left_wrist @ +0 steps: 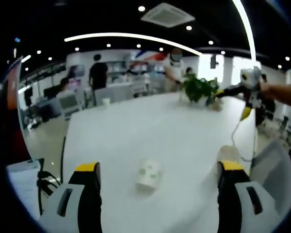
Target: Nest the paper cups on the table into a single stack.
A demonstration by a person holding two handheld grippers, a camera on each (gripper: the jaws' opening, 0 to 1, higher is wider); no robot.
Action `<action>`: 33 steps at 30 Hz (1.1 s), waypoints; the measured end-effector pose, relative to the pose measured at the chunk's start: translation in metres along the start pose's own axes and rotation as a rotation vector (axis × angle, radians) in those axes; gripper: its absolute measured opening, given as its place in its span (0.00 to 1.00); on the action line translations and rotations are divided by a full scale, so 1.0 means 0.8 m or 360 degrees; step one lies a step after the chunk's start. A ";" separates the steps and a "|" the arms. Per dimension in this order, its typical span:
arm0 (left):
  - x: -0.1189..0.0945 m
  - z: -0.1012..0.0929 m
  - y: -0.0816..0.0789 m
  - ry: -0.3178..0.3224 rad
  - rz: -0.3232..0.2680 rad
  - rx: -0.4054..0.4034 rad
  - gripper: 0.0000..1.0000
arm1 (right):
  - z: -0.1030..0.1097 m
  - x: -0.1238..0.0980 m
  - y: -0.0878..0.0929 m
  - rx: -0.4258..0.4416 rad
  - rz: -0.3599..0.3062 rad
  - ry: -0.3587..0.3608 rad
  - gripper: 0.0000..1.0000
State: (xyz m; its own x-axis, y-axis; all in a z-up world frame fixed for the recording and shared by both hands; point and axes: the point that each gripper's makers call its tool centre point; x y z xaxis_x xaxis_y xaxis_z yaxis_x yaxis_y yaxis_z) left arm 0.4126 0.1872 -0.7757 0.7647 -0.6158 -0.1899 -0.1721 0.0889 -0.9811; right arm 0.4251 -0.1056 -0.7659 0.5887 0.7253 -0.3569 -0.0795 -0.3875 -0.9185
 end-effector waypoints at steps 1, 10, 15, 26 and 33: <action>0.001 -0.001 0.000 0.0007 -0.0016 -0.0003 0.98 | -0.005 0.000 0.001 -0.0009 -0.0047 0.0020 1.00; 0.003 -0.017 0.024 0.0037 0.0025 0.0033 0.98 | -0.012 -0.026 0.029 0.0126 -0.0208 0.0009 1.00; -0.004 -0.021 0.038 0.0035 0.0114 0.0070 0.98 | -0.010 -0.045 0.054 0.0134 -0.0171 0.0030 1.00; -0.007 -0.040 0.050 0.0015 0.0119 0.0052 0.98 | -0.008 -0.081 0.071 0.0172 -0.0203 0.0086 1.00; -0.004 -0.053 0.054 0.0037 0.0110 0.0040 0.98 | -0.009 -0.084 0.075 0.0180 -0.0201 0.0079 1.00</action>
State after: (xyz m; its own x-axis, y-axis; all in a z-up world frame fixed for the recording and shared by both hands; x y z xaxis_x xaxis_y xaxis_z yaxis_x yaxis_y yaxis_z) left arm 0.3766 0.1600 -0.8159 0.7369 -0.6253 -0.2568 -0.2082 0.1516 -0.9663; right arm 0.3866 -0.1815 -0.7959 0.6384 0.7341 -0.2314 -0.0906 -0.2269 -0.9697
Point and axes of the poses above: the point that each gripper's makers call its tool centre point, and the gripper's own axes: x roughly forward along the fingers, z roughly to its left, y roughly out of its underside, and after that the axes turned 11 degrees about -z, right-handed
